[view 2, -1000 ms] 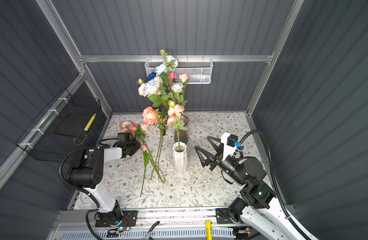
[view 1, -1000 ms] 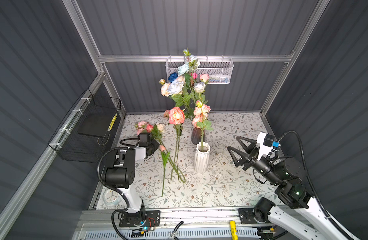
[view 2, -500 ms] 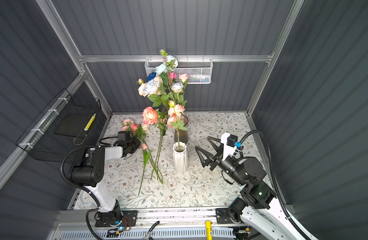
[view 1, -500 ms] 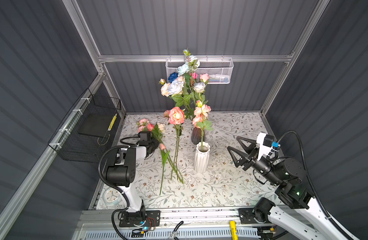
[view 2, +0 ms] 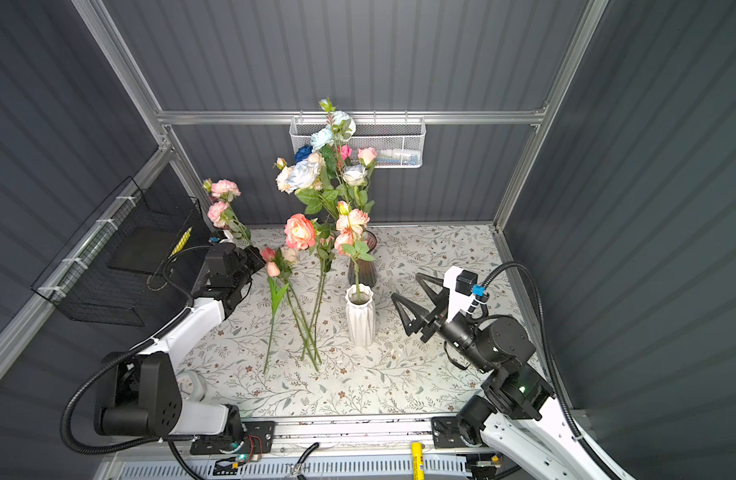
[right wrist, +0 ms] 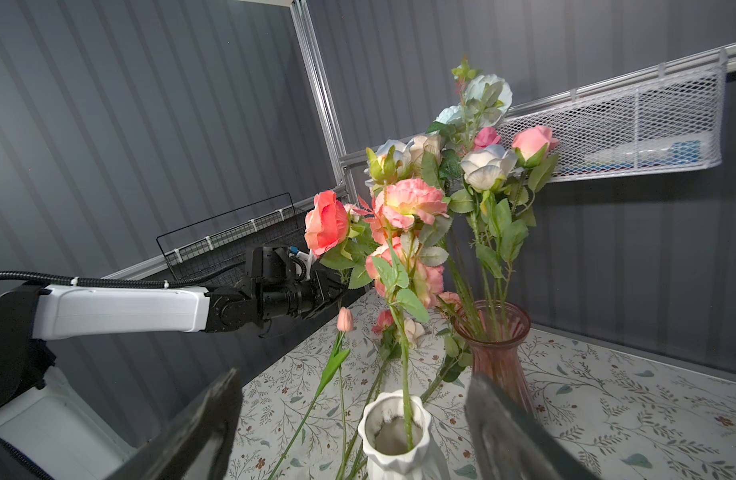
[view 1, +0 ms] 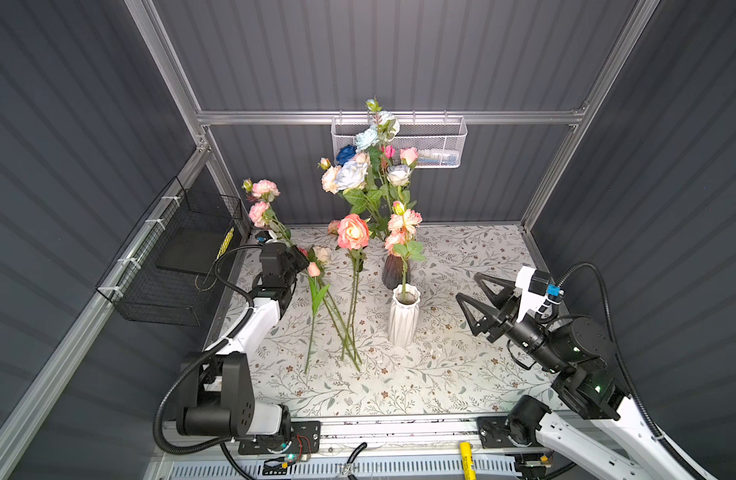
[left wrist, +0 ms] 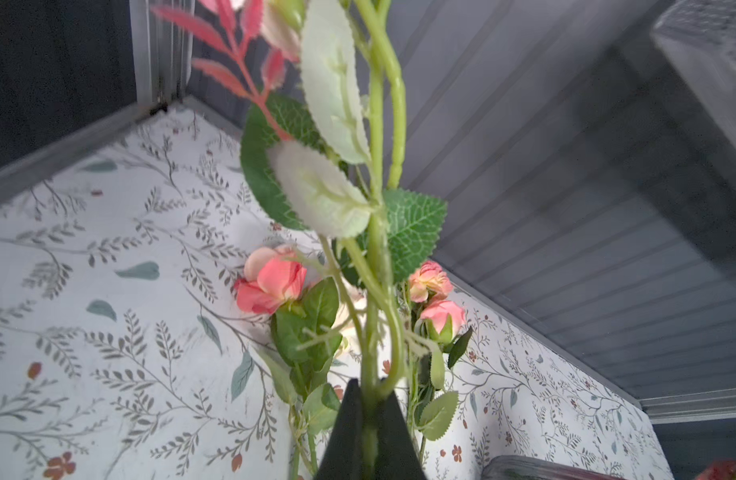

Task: Arrange the flowers into the vase
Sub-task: 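Grasp the pink spray stem and lift it upward with the left gripper, then grasp the spray stem with the right gripper while the left holds it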

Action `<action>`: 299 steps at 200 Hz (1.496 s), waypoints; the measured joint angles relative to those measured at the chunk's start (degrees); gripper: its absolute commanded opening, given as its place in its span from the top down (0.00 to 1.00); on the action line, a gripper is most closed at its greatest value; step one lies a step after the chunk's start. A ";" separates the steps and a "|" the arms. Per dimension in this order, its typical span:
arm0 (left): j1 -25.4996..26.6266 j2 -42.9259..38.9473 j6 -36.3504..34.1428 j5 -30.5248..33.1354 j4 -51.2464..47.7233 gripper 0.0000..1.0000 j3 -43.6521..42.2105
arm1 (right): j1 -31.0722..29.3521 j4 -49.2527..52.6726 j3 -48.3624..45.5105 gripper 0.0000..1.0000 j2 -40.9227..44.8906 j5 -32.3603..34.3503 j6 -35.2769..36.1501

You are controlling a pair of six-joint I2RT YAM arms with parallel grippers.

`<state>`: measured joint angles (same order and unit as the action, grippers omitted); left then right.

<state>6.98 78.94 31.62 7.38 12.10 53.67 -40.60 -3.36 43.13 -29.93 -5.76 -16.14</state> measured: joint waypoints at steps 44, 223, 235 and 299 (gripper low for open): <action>6.38 -3.91 -8.96 5.77 -0.94 1.00 3.93 | 0.00 -0.13 0.00 0.14 -0.94 -0.04 -0.22; 7.41 -36.33 -6.34 -8.26 -17.53 1.00 16.35 | -2.62 2.78 15.30 0.19 -12.17 -13.84 -0.04; 7.41 -37.51 -5.49 -12.00 -17.75 1.00 17.25 | -6.21 3.89 18.03 0.18 -15.50 -15.04 0.96; 7.41 -37.97 0.61 -32.52 -16.90 1.00 16.98 | -23.37 16.48 45.64 0.17 -44.35 -15.69 9.22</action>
<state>14.39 40.97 32.23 -25.15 -4.80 70.65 -63.96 13.13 88.77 -74.28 -21.45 -6.92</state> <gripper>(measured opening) 0.080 0.826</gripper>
